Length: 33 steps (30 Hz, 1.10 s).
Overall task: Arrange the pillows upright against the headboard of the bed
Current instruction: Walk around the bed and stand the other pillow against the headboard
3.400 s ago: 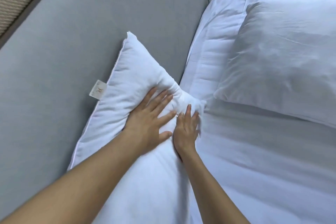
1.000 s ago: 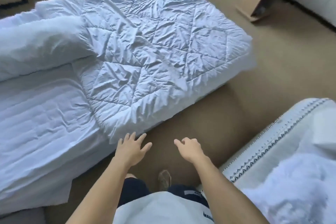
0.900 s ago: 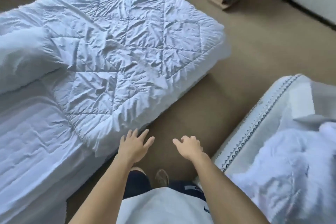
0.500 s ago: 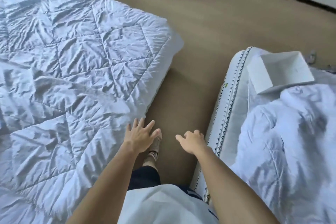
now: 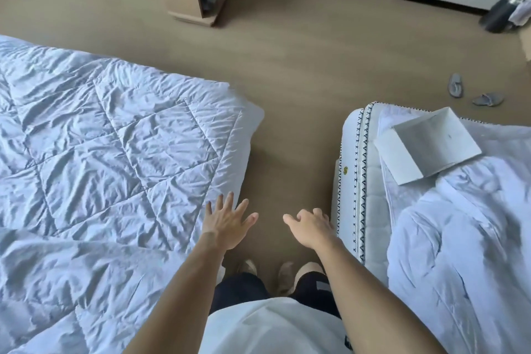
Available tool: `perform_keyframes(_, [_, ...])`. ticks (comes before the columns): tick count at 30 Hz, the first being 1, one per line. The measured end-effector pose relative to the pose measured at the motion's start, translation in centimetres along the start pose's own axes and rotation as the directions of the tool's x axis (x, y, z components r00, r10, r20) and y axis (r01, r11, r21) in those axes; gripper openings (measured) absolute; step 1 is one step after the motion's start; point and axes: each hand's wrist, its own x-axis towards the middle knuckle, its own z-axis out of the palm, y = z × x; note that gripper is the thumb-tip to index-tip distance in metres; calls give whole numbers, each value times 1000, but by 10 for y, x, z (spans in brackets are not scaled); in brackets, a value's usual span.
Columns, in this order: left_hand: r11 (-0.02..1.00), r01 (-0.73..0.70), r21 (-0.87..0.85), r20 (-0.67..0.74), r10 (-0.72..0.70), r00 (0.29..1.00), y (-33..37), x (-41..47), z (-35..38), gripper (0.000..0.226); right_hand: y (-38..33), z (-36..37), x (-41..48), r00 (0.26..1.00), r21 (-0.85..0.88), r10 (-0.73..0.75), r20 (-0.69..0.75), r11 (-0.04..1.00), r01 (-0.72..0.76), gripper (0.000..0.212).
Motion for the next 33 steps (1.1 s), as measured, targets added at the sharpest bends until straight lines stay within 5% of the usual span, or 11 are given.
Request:
perform_keyframes(21, [984, 140, -107, -71, -148, 986, 114, 301, -221, 70, -54, -301, 297, 991, -63, -126, -41, 990, 124, 64])
perform_keyframes(33, [962, 218, -165, -145, -243, 959, 81, 477, -369, 69, -185, -443, 454, 969, -241, -237, -71, 946, 214, 66])
